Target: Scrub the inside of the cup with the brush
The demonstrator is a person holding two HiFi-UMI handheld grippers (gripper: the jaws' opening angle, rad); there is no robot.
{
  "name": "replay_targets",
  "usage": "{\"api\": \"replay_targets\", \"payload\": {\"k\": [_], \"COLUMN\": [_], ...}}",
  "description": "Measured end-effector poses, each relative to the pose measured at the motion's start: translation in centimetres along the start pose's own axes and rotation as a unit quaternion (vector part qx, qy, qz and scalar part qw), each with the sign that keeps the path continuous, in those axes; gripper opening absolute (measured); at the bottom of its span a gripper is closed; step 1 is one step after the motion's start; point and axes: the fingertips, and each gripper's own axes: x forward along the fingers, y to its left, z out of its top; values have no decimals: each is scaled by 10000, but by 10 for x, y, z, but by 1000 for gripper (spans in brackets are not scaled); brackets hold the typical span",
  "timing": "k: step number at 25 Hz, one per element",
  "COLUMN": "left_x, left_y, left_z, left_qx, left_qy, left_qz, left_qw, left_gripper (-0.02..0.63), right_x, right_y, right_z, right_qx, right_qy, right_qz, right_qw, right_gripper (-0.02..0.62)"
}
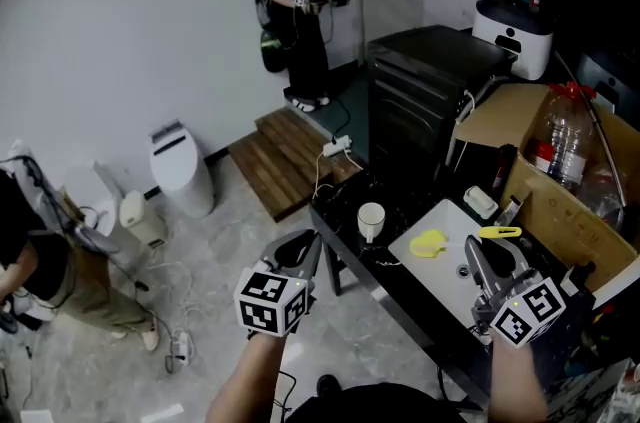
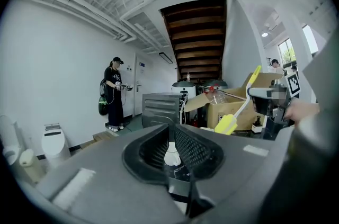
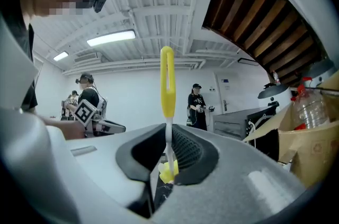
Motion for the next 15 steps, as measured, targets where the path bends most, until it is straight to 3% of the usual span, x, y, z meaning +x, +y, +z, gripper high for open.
{"api": "replay_targets", "payload": {"k": [15], "left_x": [17], "left_y": [14], "left_z": [-29], "left_qx": [-38], "left_qy": [-59], "left_qz": [-9], "left_qw": [10000], "left_gripper": [17], "right_x": [2], "right_y": [5], "right_z": [-19], "right_qx": [35], "right_qy": [30], "right_qz": [-439], "right_qw": [9990], "right_gripper": [37]}}
